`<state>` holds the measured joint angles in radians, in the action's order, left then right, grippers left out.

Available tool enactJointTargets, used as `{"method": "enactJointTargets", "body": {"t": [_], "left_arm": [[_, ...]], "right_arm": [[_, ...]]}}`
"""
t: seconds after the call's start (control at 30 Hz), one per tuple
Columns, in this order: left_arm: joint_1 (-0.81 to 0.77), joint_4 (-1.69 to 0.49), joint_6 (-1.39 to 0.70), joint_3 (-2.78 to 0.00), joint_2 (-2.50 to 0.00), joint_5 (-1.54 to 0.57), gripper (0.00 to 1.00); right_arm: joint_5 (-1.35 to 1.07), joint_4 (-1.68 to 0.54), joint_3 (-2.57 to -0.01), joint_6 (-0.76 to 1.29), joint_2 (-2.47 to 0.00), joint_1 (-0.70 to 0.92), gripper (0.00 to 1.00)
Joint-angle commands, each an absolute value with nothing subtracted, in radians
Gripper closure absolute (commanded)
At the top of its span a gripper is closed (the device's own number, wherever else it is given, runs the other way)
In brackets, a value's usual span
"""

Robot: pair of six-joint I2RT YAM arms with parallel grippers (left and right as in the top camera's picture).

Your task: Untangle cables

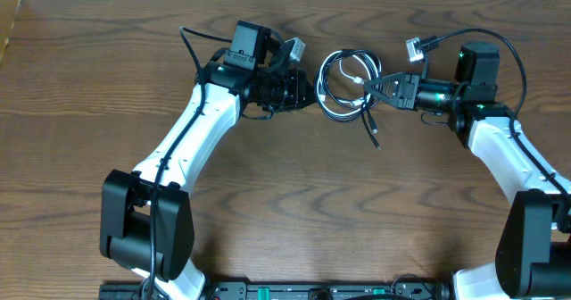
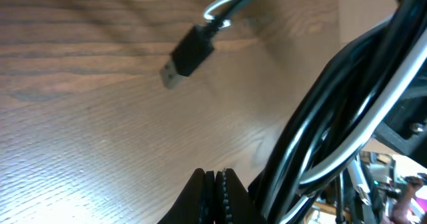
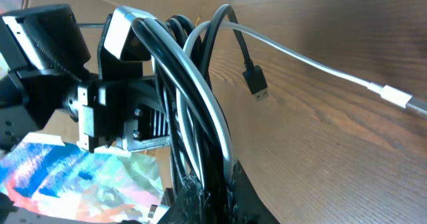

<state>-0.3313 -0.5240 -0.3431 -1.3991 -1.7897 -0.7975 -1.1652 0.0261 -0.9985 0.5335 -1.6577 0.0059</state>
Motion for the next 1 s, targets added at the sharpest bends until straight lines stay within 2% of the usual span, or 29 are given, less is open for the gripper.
{"method": "enactJointTargets", "body": {"t": [0.0, 0.57, 0.77, 0.87, 0.97], "left_arm": [[-0.334, -0.521, -0.33, -1.408, -1.804, -0.854, 0.93], [-0.355, -0.356, -0.398, -1.408, -1.804, -0.939, 0.93], [-0.365, -0.355, -0.398, -1.408, -1.804, -0.947, 0.93], [-0.364, -0.307, -0.41, -1.408, -1.804, -1.036, 0.93], [-0.368, -0.2, -0.473, -1.408, -1.804, -1.144, 0.92]], "right_arm": [[-1.158, 0.035, -0.999, 0.595, -1.657, 0.014, 0.99], [-1.099, -0.035, -0.999, 0.59, -1.657, 0.117, 0.99], [-0.913, -0.132, -0.999, 0.59, -1.657, 0.129, 0.99], [-0.796, -0.198, -0.999, 0.588, -1.657, 0.129, 0.99], [-0.785, -0.199, -0.999, 0.582, -1.657, 0.136, 0.99]]}}
